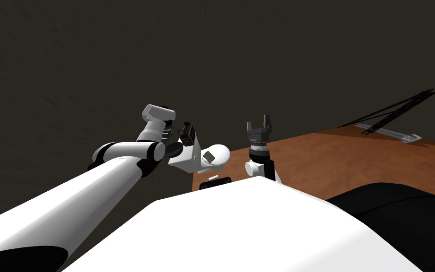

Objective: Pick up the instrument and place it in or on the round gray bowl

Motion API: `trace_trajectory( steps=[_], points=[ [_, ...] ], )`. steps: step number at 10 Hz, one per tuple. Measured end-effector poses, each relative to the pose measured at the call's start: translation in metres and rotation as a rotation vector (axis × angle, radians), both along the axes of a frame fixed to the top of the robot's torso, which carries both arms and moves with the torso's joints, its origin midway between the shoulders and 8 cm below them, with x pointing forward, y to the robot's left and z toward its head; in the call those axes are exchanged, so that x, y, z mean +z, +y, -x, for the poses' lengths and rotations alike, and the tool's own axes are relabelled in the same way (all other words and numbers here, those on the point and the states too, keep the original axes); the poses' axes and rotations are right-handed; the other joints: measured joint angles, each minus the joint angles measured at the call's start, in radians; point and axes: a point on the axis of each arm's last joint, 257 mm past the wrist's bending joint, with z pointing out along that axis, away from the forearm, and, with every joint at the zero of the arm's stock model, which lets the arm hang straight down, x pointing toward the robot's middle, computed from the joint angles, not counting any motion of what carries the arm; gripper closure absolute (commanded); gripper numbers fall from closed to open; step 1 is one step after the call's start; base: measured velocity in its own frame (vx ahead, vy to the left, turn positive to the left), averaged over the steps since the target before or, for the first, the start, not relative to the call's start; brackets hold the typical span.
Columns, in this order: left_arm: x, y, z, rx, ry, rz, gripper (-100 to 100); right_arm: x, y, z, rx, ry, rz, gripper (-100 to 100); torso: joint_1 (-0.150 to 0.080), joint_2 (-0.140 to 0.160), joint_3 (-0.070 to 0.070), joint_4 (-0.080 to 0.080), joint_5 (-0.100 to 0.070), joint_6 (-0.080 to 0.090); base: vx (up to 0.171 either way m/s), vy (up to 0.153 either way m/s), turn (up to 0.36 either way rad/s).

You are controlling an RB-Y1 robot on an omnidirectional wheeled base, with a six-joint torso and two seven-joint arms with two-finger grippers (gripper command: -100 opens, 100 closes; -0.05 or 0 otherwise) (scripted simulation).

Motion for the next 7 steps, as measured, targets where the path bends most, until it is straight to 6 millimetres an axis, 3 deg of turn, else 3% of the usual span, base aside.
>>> trace_trajectory(
  steps=[6, 7],
  points=[
    [0.054, 0.000, 0.002, -0.002, -0.007, -0.006, -100, 0.000, 0.000, 0.000, 0.000, 0.000, 0.000, 0, -0.001, 0.000, 0.000, 0.000, 0.000, 0.000, 0.003, -0.007, 0.001],
    [0.055, 0.000, 0.002, -0.002, -0.005, -0.005, 0, 0.000, 0.000, 0.000, 0.000, 0.000, 0.000, 0, 0.000, 0.000, 0.000, 0.000, 0.000, 0.000, 0.000, 0.000, 0.000]
  ],
)
